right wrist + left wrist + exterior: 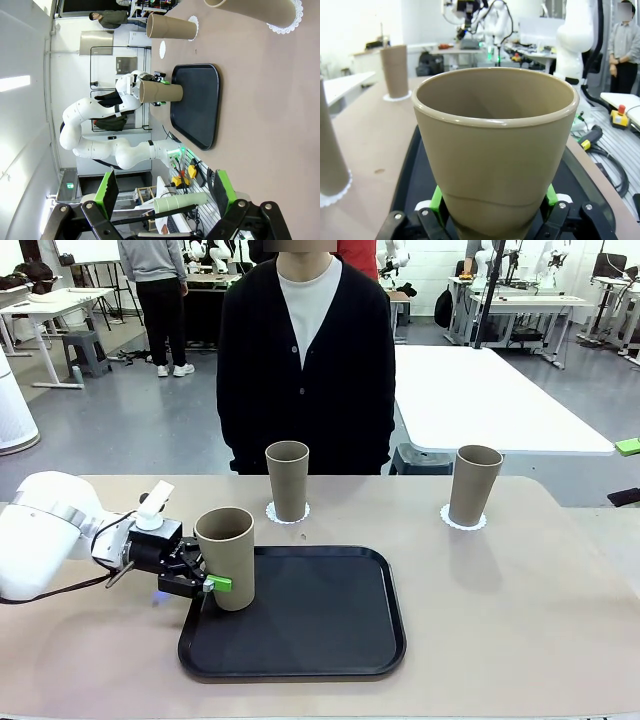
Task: Place coasters on the table and set cups on them.
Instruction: Take one Reusable plastic cup from the Flat Tray and place it on a coaster set by the human.
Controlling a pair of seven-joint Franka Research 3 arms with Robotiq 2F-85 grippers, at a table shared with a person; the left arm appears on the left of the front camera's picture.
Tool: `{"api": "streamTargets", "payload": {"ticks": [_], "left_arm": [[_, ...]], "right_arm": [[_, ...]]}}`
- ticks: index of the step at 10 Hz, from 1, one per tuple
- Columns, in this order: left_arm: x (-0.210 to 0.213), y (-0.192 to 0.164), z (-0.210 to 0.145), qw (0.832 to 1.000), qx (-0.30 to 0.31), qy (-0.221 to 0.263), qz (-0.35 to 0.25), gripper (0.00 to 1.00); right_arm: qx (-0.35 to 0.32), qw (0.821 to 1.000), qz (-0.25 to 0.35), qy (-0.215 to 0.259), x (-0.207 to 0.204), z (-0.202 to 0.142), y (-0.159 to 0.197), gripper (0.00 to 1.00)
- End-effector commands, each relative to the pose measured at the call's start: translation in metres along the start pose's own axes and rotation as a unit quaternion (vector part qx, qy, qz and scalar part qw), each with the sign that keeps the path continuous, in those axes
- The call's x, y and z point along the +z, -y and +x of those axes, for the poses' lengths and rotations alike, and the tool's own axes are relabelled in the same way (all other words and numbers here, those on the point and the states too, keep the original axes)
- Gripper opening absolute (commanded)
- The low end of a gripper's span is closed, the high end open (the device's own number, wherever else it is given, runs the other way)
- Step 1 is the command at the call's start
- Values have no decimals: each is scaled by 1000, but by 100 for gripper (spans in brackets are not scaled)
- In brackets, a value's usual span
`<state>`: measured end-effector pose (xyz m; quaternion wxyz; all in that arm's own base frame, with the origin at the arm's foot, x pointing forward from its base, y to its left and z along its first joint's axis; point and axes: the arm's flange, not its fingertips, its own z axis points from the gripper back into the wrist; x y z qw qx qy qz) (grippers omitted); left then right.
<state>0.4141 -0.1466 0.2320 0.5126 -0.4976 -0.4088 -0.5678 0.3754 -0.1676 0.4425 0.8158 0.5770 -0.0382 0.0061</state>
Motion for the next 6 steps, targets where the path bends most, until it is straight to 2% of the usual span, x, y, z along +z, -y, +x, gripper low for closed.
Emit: {"api": "streamTargets", "payload": {"ticks": [1,2,3,4,6], "left_arm": [[2,6,-2,1000,-23,14,4,0],[7,12,4,1000,-24,14,2,0],[15,20,14,1000,-21,19,-2,28],[28,33,34,999,8,22,-23,65],[67,58,91,998,31,33,-42,65]], "right_arm": [[4,1000,0,0,0,1,0,100],[4,1000,0,0,0,1,0,100],[4,1000,0,0,0,1,0,100],[4,1000,0,0,0,1,0,100],[4,1000,0,0,0,1,0,100]]}}
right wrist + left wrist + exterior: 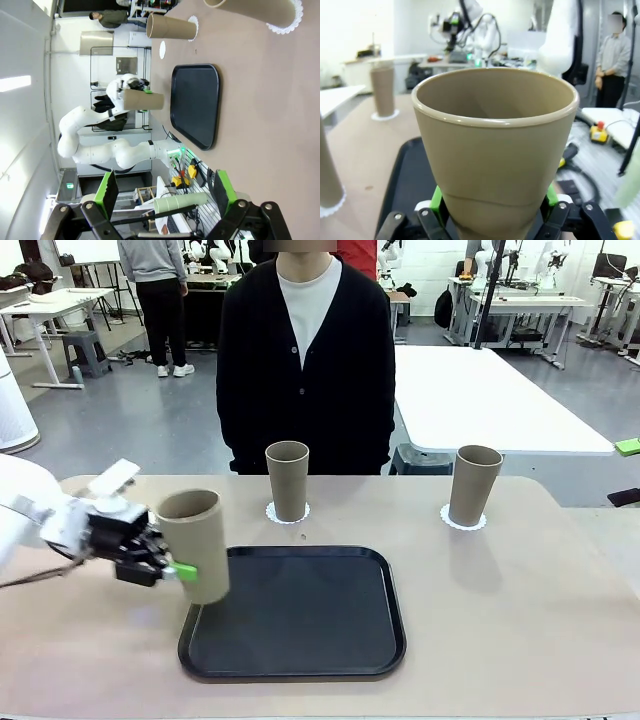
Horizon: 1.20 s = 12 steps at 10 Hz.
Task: Place coasters on the table and set cups on them.
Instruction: Take one Reusable plastic cup from the Flat Tray and place it on a coaster set by the human.
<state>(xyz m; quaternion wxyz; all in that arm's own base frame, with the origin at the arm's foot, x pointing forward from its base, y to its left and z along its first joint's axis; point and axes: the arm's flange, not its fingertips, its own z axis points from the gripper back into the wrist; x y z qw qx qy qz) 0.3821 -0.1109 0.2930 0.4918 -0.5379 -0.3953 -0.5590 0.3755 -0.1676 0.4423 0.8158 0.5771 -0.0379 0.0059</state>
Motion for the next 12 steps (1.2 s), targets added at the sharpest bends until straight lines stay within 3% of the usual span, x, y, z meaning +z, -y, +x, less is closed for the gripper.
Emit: {"api": "streamTargets", "payload": {"ticks": [1,3,5,12], "left_arm": [[43,30,73,1000,11,11,-1,65],[74,40,123,1000,15,16,8,65],[82,46,143,1000,24,9,11,65],[86,46,151,1000,15,13,19,65]], "right_arm": [[4,1000,0,0,0,1,0,100],[4,1000,0,0,0,1,0,100],[4,1000,0,0,0,1,0,100],[4,1000,0,0,0,1,0,100]]}}
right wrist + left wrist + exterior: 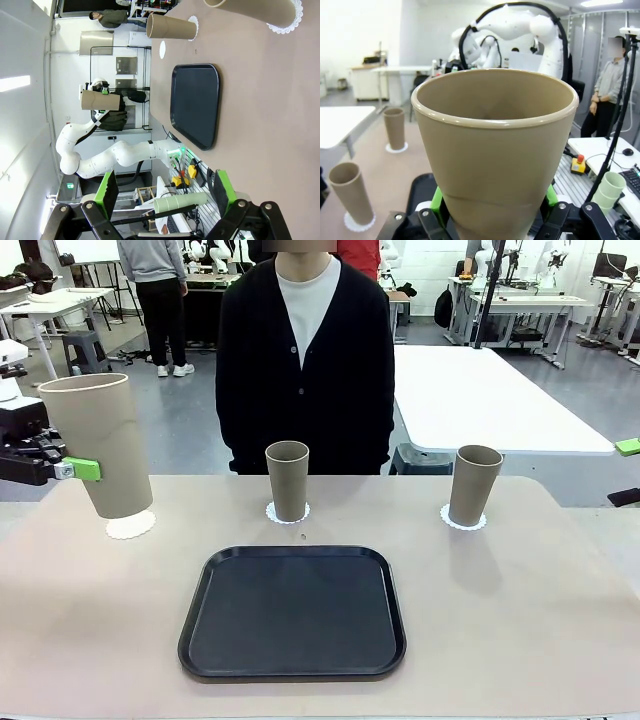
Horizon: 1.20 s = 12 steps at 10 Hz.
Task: Place coasters on the table and set cups on them.
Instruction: Take one Reusable plastic cup from the Flat Tray and place it on a coaster set by the human.
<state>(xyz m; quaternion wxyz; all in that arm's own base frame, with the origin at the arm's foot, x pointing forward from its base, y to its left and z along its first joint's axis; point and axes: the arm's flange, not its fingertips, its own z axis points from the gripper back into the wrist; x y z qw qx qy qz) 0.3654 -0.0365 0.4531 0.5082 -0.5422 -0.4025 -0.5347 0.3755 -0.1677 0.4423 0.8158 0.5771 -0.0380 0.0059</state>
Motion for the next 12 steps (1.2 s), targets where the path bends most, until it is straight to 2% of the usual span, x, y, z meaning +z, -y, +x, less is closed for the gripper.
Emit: {"api": "streamTargets", "payload": {"ticks": [1,3,4,8,10,12], "left_arm": [[0,0,0,1000,0,0,0,85],[42,-70,-12,995,-83,5,53,85],[63,-99,-27,993,-86,-6,75,85],[135,-174,-60,986,-3,-20,165,85],[155,-175,-66,985,-4,-30,169,85],[162,-160,-75,987,-18,-36,157,85]], "right_arm": [[4,1000,0,0,0,1,0,100],[4,1000,0,0,0,1,0,100],[4,1000,0,0,0,1,0,100],[4,1000,0,0,0,1,0,100],[4,1000,0,0,0,1,0,100],[4,1000,0,0,0,1,0,100]]}}
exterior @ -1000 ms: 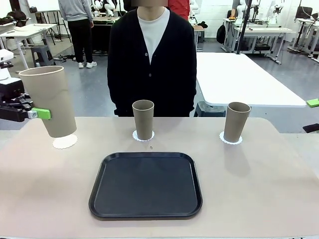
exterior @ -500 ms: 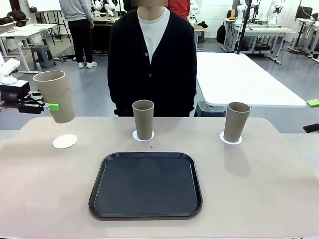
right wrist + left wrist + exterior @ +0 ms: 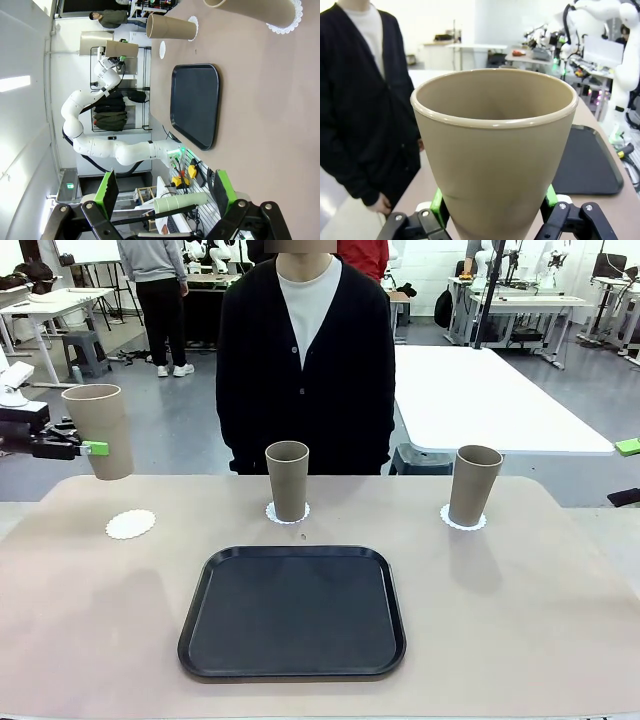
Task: Place coasters on the table and set cups on them.
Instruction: Take one Reusable plastic cup from the Flat Tray and place it on a coaster set by the human.
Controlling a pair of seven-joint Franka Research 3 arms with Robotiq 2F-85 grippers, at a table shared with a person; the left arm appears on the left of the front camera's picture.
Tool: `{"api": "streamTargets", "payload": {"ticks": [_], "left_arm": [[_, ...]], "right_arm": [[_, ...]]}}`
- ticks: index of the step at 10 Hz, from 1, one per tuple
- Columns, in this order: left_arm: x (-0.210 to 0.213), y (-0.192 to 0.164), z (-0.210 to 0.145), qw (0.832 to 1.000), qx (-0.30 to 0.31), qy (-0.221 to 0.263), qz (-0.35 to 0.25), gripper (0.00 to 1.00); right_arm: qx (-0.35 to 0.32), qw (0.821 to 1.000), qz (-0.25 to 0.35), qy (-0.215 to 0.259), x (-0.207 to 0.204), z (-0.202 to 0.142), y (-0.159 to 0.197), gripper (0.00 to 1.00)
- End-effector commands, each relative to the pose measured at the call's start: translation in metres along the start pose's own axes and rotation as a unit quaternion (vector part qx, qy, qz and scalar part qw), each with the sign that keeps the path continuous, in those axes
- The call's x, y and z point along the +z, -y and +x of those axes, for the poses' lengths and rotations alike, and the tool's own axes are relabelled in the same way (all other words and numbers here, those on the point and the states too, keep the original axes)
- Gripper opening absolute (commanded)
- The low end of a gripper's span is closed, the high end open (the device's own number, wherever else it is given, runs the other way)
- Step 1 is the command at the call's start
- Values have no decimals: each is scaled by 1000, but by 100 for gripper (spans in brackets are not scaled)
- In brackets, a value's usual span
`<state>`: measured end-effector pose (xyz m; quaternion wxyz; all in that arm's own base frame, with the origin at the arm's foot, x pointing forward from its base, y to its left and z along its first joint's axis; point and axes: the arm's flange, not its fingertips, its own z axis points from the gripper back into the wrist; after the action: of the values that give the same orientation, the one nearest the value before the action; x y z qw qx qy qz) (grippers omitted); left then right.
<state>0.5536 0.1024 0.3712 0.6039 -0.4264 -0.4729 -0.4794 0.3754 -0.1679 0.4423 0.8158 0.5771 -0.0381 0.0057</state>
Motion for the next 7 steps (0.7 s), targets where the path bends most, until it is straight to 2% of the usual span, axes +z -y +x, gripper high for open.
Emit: {"api": "streamTargets", "payload": {"ticks": [1,3,7], "left_arm": [[7,18,-4,999,-29,3,-16,85],[6,23,-15,998,-67,10,-9,85],[-1,24,-26,997,-68,15,25,85]], "right_arm": [[4,1000,0,-1,0,1,0,100],[4,1000,0,-1,0,1,0,100],[4,1000,0,-1,0,1,0,100]]}}
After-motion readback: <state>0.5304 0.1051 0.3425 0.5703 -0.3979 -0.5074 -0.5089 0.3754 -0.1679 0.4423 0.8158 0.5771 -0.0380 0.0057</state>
